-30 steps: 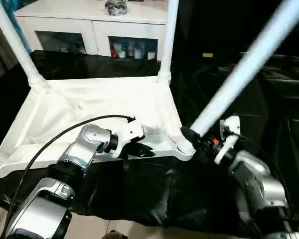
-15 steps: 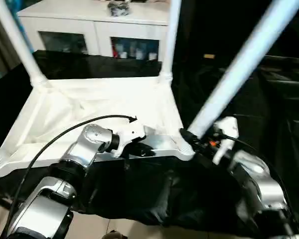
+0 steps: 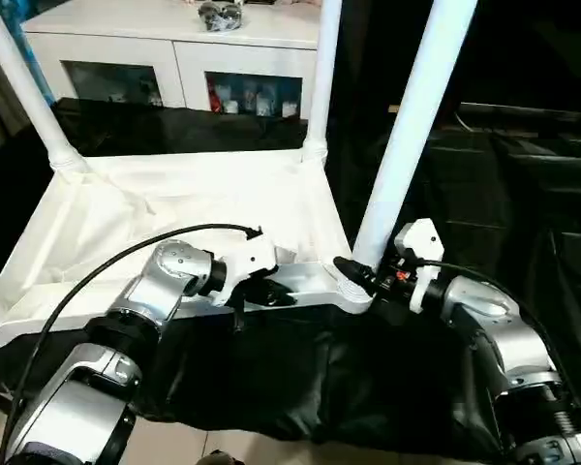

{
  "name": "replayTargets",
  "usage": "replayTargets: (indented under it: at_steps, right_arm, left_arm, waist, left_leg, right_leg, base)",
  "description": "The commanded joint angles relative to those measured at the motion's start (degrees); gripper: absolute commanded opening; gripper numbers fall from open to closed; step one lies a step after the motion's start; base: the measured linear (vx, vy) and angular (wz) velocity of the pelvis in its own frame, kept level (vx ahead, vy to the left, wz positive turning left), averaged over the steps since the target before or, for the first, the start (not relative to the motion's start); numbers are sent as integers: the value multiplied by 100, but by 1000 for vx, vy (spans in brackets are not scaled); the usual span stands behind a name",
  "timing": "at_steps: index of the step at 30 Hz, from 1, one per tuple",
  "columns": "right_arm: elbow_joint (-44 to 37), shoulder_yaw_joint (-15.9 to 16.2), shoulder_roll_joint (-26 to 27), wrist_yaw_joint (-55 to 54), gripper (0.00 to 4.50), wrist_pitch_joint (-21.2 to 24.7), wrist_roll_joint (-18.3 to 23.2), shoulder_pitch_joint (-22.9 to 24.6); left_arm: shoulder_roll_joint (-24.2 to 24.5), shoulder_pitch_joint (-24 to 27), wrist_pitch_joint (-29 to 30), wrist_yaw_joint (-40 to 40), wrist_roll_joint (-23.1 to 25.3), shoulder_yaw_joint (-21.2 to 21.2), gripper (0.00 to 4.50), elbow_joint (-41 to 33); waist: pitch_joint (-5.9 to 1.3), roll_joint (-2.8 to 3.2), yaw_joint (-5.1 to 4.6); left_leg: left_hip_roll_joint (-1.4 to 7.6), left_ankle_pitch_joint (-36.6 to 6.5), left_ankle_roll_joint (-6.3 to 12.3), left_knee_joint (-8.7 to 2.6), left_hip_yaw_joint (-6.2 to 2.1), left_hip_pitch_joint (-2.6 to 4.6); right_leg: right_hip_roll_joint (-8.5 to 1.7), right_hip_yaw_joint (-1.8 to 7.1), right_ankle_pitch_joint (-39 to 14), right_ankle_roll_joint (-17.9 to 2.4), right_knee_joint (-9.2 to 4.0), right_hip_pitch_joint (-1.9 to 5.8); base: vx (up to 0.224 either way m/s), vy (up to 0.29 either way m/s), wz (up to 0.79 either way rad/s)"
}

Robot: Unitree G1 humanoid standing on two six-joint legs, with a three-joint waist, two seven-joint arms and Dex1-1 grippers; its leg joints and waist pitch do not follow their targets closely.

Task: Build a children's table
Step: Insert table leg to table base

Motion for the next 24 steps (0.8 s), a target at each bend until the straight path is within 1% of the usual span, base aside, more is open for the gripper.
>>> replayTargets:
  at_steps: [1,3,4,5,6,7,8,10,13,15,16,17,18,19,20,21,23,24]
  right_arm:
    - [341,391,-7,363,189,199,-58,300]
    - [322,399,-19,485,189,160,-10,326]
    - [291,410,-32,573,189,157,15,340]
    - [282,416,-36,596,189,157,20,344]
    - [237,448,-57,740,189,146,39,361]
    - [228,460,-63,779,189,137,36,363]
    - [226,468,-64,803,189,120,28,362]
    - [225,465,-54,810,189,80,21,361]
    - [235,444,-24,807,189,34,23,359]
    - [340,369,46,678,189,-52,-25,313]
    - [448,302,104,491,189,-91,-82,251]
    - [448,302,104,491,189,-91,-82,251]
    - [643,212,187,87,189,-125,-228,129]
    - [733,179,221,-113,189,-136,-309,73]
    - [849,131,269,-382,189,-128,-402,-2]
    - [971,68,330,-658,189,-108,-486,-86]
    - [1124,-26,422,-1026,189,-66,-563,-197]
    - [1199,-98,502,-1247,189,4,-561,-262]
  left_arm:
    - [108,-77,-137,-138,17,-18,0,61]
    - [99,-104,-172,-274,-62,7,0,69]
    - [108,-124,-186,-375,-87,-5,0,63]
    - [113,-130,-192,-400,-91,-9,0,65]
    - [141,-164,-233,-548,-110,-29,0,84]
    - [154,-181,-238,-592,-110,-35,0,100]
    - [164,-201,-238,-605,-100,-37,0,126]
    - [164,-254,-233,-530,-65,-23,0,197]
    - [140,-309,-213,-404,-46,29,0,284]
    - [93,-377,-119,-148,-19,96,0,386]
    - [62,-411,-15,49,-10,149,0,416]
    - [62,-411,-15,49,-10,149,0,416]
    - [10,-428,204,257,-67,253,0,349]
    - [-14,-423,314,319,-112,303,0,286]
    - [-37,-410,437,420,-135,347,0,181]
    - [-56,-383,584,508,-142,378,0,27]
    - [-92,-314,846,702,-121,416,0,-270]
    - [-151,-258,1087,866,-133,468,0,-490]
  waist:
    - [-202,0,14]
    - [-207,-1,20]
    - [-188,26,25]
    - [-195,9,18]
    - [-190,40,27]
    - [-190,40,27]
    - [-197,40,27]
    - [-195,42,27]
    - [-187,39,36]
    - [-167,37,36]
    - [-167,26,32]
    - [-155,31,35]
    - [-146,35,23]
    - [-135,30,18]
    - [-136,38,-7]
    - [-128,35,-36]
    - [-124,56,-68]
    - [-133,77,-82]
  left_leg:
    - [236,-2602,-55,-469,-163,138]
    - [254,-2475,-41,-493,-160,125]
    - [256,-2475,-44,-503,-161,125]
    - [260,-2447,-42,-504,-153,120]
    - [260,-2457,-42,-508,-144,129]
    - [260,-2457,-42,-508,-144,129]
    - [267,-2399,-47,-514,-140,127]
    - [269,-2429,-60,-510,-132,135]
    - [266,-2482,-81,-515,-134,142]
    - [265,-2667,-122,-520,-146,161]
    - [263,-2723,-134,-521,-151,162]
    - [266,-2837,-178,-524,-168,196]
    - [265,-2935,-226,-527,-183,203]
    - [258,-2989,-244,-527,-197,207]
    - [253,-3055,-296,-534,-224,204]
    - [249,-3107,-328,-542,-250,194]
    - [245,-3244,-344,-538,-269,211]
    - [264,-3264,-363,-556,-280,210]
  right_leg:
    - [-356,240,-2652,-887,-561,107]
    - [-345,234,-2370,-971,-531,140]
    - [-340,234,-2308,-998,-529,131]
    - [-329,233,-2156,-1049,-511,147]
    - [-324,232,-2083,-1096,-512,145]
    - [-324,232,-2083,-1096,-512,145]
    - [-323,228,-1918,-1160,-494,162]
    - [-327,231,-1870,-1211,-489,157]
    - [-341,232,-2094,-1177,-515,155]
    - [-360,233,-2462,-1099,-557,128]
    - [-366,232,-2581,-1072,-565,129]
    - [-386,230,-2851,-1024,-595,103]
    - [-403,230,-3123,-960,-616,89]
    - [-400,215,-3272,-915,-630,87]
    - [-413,197,-3517,-830,-645,93]
    - [-412,175,-3698,-728,-665,101]
    - [-409,153,-3831,-655,-697,81]
    - [-415,157,-3720,-675,-694,97]
  base:
    - [0,0,0]
    - [0,0,0]
    - [0,0,0]
    - [0,0,0]
    - [0,0,0]
    - [0,0,0]
    - [0,0,0]
    - [0,0,0]
    - [0,0,0]
    - [0,0,0]
    - [0,0,0]
    - [0,0,0]
    - [0,0,0]
    - [0,0,0]
    - [0,0,0]
    - [-54,9,-9]
    - [-53,16,-10]
    - [0,0,0]
